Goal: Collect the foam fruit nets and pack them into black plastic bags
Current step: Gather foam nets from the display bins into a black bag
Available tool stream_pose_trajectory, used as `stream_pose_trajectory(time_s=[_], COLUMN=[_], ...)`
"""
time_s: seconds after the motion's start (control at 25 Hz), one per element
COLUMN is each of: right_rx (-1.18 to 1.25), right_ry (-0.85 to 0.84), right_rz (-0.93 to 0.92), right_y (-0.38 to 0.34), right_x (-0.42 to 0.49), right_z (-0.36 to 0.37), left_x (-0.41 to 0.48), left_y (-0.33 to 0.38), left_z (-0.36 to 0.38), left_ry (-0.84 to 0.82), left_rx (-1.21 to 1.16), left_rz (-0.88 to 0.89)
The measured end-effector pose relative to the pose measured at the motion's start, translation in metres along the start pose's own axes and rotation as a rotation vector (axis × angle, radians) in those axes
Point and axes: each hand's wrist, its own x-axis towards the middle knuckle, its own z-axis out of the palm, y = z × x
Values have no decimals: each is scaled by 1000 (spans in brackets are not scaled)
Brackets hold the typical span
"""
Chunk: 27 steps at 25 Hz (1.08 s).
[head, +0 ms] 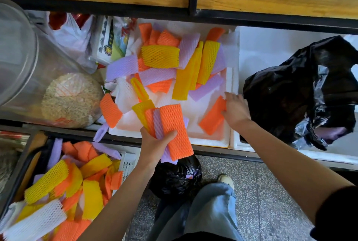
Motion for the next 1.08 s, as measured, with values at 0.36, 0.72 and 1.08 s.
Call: stream_pose_trajectory(time_s=[0.36, 0.72, 1.08], right_rx=[513, 682, 731], right_ry=[157, 395, 771], right_rz=[-230, -541, -624], right_y=[-40, -11, 103], right_x=[-57, -99, -147], right_z=[-76, -184, -220], left_x=[-9, -45, -118], left_y=[29, 127, 183], left_z=[7, 70, 196], left_ry=[-46, -130, -242], left_rx=[45, -82, -118], left_rz=[74, 425, 879])
